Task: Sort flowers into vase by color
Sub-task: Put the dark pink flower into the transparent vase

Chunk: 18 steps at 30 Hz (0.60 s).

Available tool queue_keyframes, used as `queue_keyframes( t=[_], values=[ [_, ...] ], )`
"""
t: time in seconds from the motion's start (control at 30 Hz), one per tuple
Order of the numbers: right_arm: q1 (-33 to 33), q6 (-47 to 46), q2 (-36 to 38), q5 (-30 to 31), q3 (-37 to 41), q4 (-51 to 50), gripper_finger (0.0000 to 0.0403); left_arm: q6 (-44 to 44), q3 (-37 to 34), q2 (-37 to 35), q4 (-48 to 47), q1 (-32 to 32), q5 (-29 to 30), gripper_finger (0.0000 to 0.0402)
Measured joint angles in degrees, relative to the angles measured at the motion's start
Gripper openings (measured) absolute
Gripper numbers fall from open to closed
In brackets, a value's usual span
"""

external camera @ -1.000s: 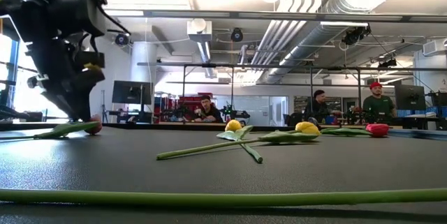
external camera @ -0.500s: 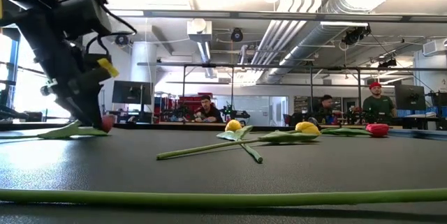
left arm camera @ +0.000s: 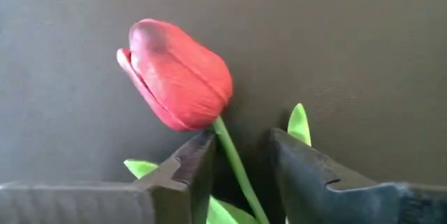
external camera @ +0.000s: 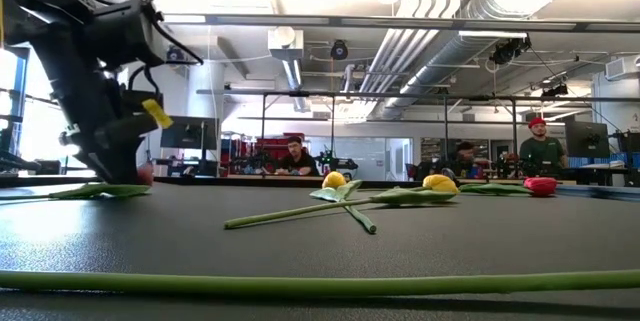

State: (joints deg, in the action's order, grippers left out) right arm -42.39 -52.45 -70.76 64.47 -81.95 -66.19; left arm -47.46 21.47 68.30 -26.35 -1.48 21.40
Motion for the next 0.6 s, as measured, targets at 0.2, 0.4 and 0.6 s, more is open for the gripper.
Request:
queue_keyframes(
  t=[0.2,0.4,0.6],
  values=[
    [0.0,-0.1,0.0,0.0,0.0,0.0,0.0169,2.1,0.4,-0.2,1.1,0.0,-0.6,0.0051],
    [0.0,-1.5,0.0,1.0,0.0,0.0,0.0169,5.0,2.8,-3.2,1.3,0.0,-0.7,0.0007],
    [0.9,-1.5,-0.1,1.4,1.3,1.4,0.0169,9.7,4.8,-6.7,7.8,0.0,-0.6,0.0003]
  ],
)
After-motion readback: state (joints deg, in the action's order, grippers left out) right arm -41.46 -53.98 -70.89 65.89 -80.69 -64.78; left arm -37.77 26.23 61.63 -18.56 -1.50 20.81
